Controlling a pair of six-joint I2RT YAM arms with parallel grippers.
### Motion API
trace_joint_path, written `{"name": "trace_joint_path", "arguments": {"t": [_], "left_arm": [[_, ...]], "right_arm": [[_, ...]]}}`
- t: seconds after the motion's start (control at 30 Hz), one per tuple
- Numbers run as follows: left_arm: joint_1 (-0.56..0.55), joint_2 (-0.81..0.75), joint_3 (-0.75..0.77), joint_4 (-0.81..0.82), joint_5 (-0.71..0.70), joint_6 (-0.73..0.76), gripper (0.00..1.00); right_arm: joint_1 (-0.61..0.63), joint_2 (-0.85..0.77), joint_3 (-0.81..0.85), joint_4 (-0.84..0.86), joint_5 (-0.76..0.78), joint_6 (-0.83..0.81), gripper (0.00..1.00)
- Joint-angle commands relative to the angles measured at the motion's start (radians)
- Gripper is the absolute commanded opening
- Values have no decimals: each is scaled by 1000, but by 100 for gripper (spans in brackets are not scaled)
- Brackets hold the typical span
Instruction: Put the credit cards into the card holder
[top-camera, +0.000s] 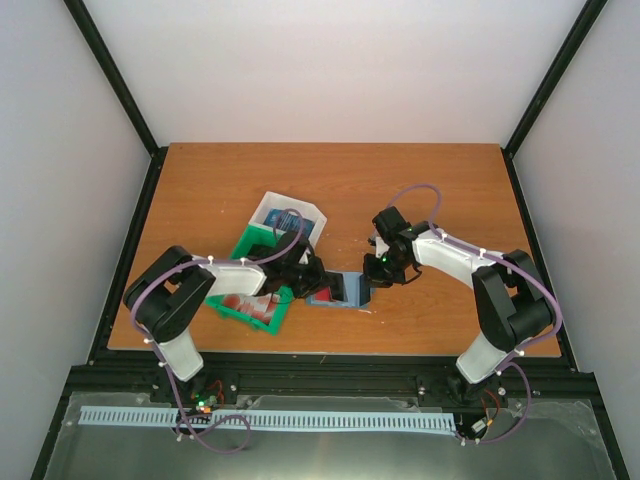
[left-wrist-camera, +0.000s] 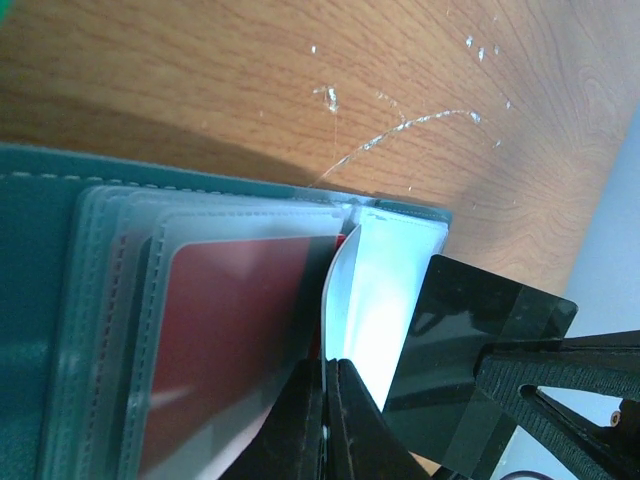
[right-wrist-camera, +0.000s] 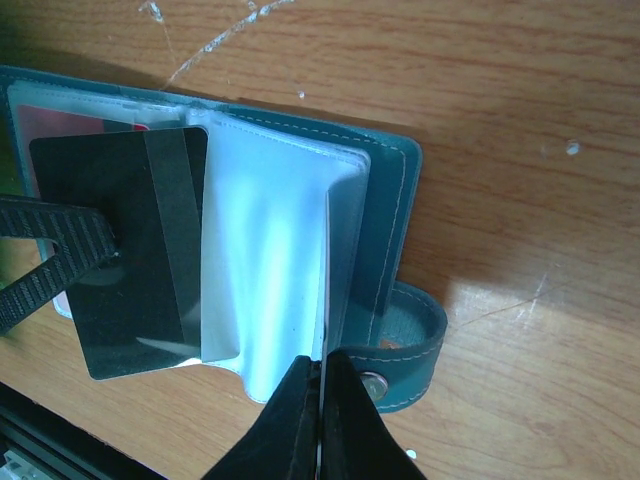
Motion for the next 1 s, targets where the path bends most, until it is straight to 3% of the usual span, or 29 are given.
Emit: {"name": "trace_joint_path", "arguments": {"t": [0.0,0.17,0.43,0.8,0.97], "left_arm": [[-20,-18,-37,-27,-34,-28,2],[-21,76,18,65,91,62,5],[-28,118,84,15,109,112,23],[-60,67,211,-373,-46,190,51],[-61,23,205,-445,-81,204,57]], "right_arm": [[-3,-5,-27,9,12,-9,3],[-2,-7,-31,11,8,-15,3],[-2,-12,-25,14,7,-16,3],[-3,-24,-3,1,28,-15,3],[-2,-20,-2,5,23,-13,3]]}}
